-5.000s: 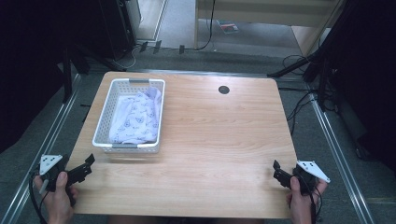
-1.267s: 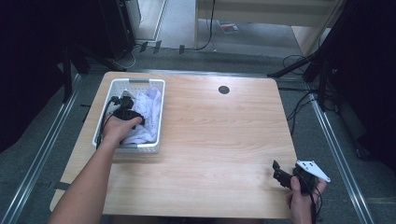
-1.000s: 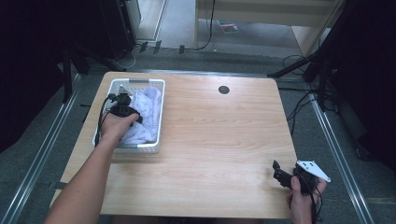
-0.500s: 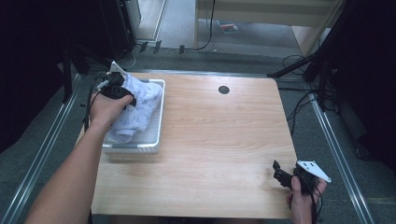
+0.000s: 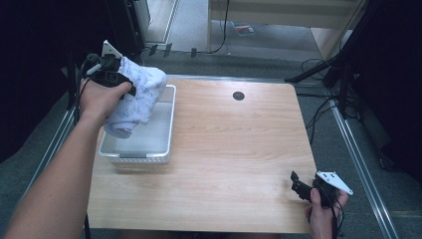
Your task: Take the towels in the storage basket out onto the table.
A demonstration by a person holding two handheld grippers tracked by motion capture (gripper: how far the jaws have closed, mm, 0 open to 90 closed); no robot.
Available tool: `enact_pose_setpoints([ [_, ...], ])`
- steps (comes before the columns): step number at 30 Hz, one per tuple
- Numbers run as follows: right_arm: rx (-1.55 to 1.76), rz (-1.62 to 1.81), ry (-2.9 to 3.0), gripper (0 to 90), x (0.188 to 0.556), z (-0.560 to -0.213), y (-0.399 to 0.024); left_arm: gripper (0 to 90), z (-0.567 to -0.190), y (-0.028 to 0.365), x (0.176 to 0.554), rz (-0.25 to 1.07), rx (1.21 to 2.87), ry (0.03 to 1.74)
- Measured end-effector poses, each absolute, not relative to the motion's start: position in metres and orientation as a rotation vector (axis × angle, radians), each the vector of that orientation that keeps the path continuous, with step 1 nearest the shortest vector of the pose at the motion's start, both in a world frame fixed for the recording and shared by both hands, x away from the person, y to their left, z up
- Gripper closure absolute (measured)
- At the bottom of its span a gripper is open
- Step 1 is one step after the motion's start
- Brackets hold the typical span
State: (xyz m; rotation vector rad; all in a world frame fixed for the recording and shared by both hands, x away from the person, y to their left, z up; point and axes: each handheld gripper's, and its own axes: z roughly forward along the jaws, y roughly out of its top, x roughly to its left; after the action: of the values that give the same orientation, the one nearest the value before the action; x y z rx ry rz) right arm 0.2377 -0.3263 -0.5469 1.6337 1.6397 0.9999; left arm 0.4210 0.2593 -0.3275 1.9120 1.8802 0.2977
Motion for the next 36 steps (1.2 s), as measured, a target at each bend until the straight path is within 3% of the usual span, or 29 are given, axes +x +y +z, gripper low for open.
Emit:
enact_pose_setpoints([
  [20, 1.627, 1.008, 1.643, 13.7, 0.237, -0.547, -0.327, 68.3, -0.307, 0.231, 0.426, 0.295, 1.928, 1.826],
  [36, 1.615, 1.029, 1.643, 13.7, 0.237, -0.547, -0.327, 68.1, -0.3, 0.16, 0.44, 0.289, 1.991, 1.735],
])
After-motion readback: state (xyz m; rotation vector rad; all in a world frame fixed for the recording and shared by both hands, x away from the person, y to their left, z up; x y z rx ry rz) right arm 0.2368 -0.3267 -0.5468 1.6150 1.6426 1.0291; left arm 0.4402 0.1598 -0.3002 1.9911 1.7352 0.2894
